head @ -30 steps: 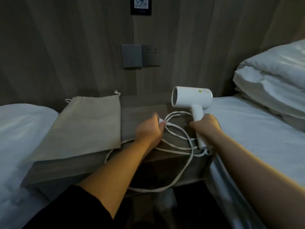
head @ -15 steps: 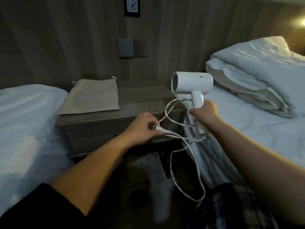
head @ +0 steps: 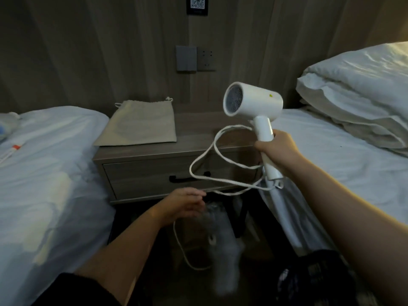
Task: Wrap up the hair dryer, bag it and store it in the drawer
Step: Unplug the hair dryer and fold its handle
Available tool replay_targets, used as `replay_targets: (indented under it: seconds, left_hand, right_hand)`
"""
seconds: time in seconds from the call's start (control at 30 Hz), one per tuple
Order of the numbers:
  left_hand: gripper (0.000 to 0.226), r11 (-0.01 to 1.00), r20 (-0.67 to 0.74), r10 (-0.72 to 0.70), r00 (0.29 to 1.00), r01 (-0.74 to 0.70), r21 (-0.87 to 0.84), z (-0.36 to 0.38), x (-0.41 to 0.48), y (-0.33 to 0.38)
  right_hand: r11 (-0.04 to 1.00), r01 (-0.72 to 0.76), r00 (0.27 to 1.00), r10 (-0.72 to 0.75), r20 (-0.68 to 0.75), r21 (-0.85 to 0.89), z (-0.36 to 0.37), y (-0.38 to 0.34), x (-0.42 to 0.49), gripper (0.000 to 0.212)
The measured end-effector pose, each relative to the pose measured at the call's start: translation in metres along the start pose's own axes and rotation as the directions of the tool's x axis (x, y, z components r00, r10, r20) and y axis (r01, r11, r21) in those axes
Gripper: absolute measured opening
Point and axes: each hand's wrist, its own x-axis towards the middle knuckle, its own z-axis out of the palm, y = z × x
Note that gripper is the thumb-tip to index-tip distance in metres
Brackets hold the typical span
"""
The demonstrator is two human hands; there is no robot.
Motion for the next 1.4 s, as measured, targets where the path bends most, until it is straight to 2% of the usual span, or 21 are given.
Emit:
replay_targets:
  seconds: [0.07, 0.2, 0.37, 0.43, 0.5, 0.57, 0.6, 0.67, 0.77, 0.8, 0.87, 0.93, 0.97, 1.07, 1.17, 1.23, 1.27, 1.3, 1.37, 1.4]
  left_hand:
    - [0.018, 0.976, -0.075, 0.035, 0.997, -0.05, -0.212, -0.008, 0.0, 0.009]
    - [0.032, 0.944, -0.256, 0.104, 0.961, -0.176, -0.279, -0.02, 0.004, 0.032]
    - [0.048, 0.858, -0.243, 0.169, 0.955, -0.264, -0.441, -0.021, 0.003, 0.05]
    - [0.043, 0.892, -0.201, 0.184, 0.962, -0.249, -0.377, -0.022, 0.0, 0.052]
    - [0.04, 0.975, -0.155, 0.162, 0.975, -0.182, -0.124, -0.026, -0.001, 0.048]
    - [0.064, 0.985, -0.128, 0.143, 0.981, -0.129, 0.114, -0.029, 0.001, 0.042]
    - [0.075, 0.982, -0.124, 0.142, 0.982, -0.124, 0.141, -0.029, 0.003, 0.039]
    - [0.082, 0.986, -0.122, 0.155, 0.98, -0.146, 0.077, -0.03, 0.006, 0.033]
    - [0.075, 0.979, -0.12, 0.204, 0.972, -0.204, 0.008, -0.032, 0.011, 0.028]
    - [0.072, 0.975, -0.122, 0.22, 0.968, -0.223, -0.012, -0.032, 0.011, 0.028]
    - [0.066, 0.968, -0.129, 0.242, 0.962, -0.249, -0.04, -0.033, 0.012, 0.027]
    - [0.061, 0.966, -0.151, 0.245, 0.958, -0.254, -0.045, -0.035, 0.012, 0.026]
    - [0.063, 0.965, -0.168, 0.244, 0.955, -0.256, -0.052, -0.036, 0.011, 0.026]
    - [0.077, 0.961, -0.224, 0.235, 0.946, -0.261, -0.096, -0.036, 0.012, 0.025]
    - [0.052, 0.95, -0.26, 0.251, 0.932, -0.289, -0.121, -0.033, 0.012, 0.025]
    - [0.05, 0.946, -0.283, 0.267, 0.921, -0.307, -0.107, -0.031, 0.01, 0.027]
    - [0.059, 0.943, -0.297, 0.279, 0.913, -0.319, -0.096, -0.031, 0.008, 0.028]
    - [0.067, 0.94, -0.313, 0.291, 0.904, -0.331, -0.082, -0.03, 0.007, 0.029]
    - [0.075, 0.93, -0.363, 0.321, 0.875, -0.364, -0.054, -0.027, 0.004, 0.032]
    - [0.076, 0.925, -0.396, 0.333, 0.856, -0.378, -0.038, -0.026, 0.004, 0.033]
  right_hand:
    - [1.0, 0.018, 0.996, -0.018, 0.086, -0.005, 0.005, 0.0, -0.002, 0.009]
    - [0.985, 0.131, 0.961, -0.099, 0.259, -0.11, 0.016, 0.002, -0.004, 0.012]
    - [0.858, 0.359, 0.865, -0.157, 0.477, -0.368, 0.037, 0.006, -0.001, 0.021]
    - [0.803, 0.436, 0.803, -0.144, 0.578, -0.406, 0.046, 0.009, -0.001, 0.023]
    - [0.751, 0.513, 0.733, -0.131, 0.668, -0.416, 0.056, 0.013, -0.002, 0.024]
    - [0.744, 0.546, 0.677, -0.12, 0.726, -0.386, 0.065, 0.018, -0.004, 0.025]
    - [0.766, 0.535, 0.665, -0.12, 0.737, -0.357, 0.068, 0.02, -0.005, 0.024]
    - [0.859, 0.438, 0.68, -0.124, 0.722, -0.266, 0.068, 0.027, -0.002, 0.022]
    - [0.988, 0.15, 0.702, -0.093, 0.706, -0.019, 0.055, 0.045, 0.003, 0.029]
    - [0.996, 0.016, 0.697, -0.076, 0.713, 0.091, 0.051, 0.053, 0.006, 0.032]
    - [0.923, -0.24, 0.695, -0.052, 0.717, 0.299, 0.047, 0.068, 0.011, 0.03]
    - [0.859, -0.354, 0.737, 0.013, 0.676, 0.37, 0.048, 0.078, 0.016, 0.017]
    - [0.888, -0.329, 0.757, 0.045, 0.652, 0.32, 0.047, 0.08, 0.018, 0.011]
    - [0.982, -0.145, 0.793, 0.045, 0.608, 0.117, 0.043, 0.09, 0.019, 0.026]
    - [0.997, -0.005, 0.775, -0.047, 0.63, 0.08, 0.035, 0.09, 0.016, 0.036]
    - [0.999, -0.011, 0.769, -0.021, 0.639, 0.045, 0.029, 0.087, 0.015, 0.022]
    - [0.999, -0.03, 0.773, 0.033, 0.633, -0.015, 0.026, 0.086, 0.014, 0.011]
    - [0.994, -0.037, 0.774, 0.092, 0.626, -0.099, 0.023, 0.084, 0.013, 0.009]
    - [0.964, -0.027, 0.769, 0.189, 0.611, -0.264, 0.019, 0.084, 0.013, 0.026]
    - [0.952, -0.032, 0.771, 0.218, 0.598, -0.305, 0.018, 0.085, 0.013, 0.028]
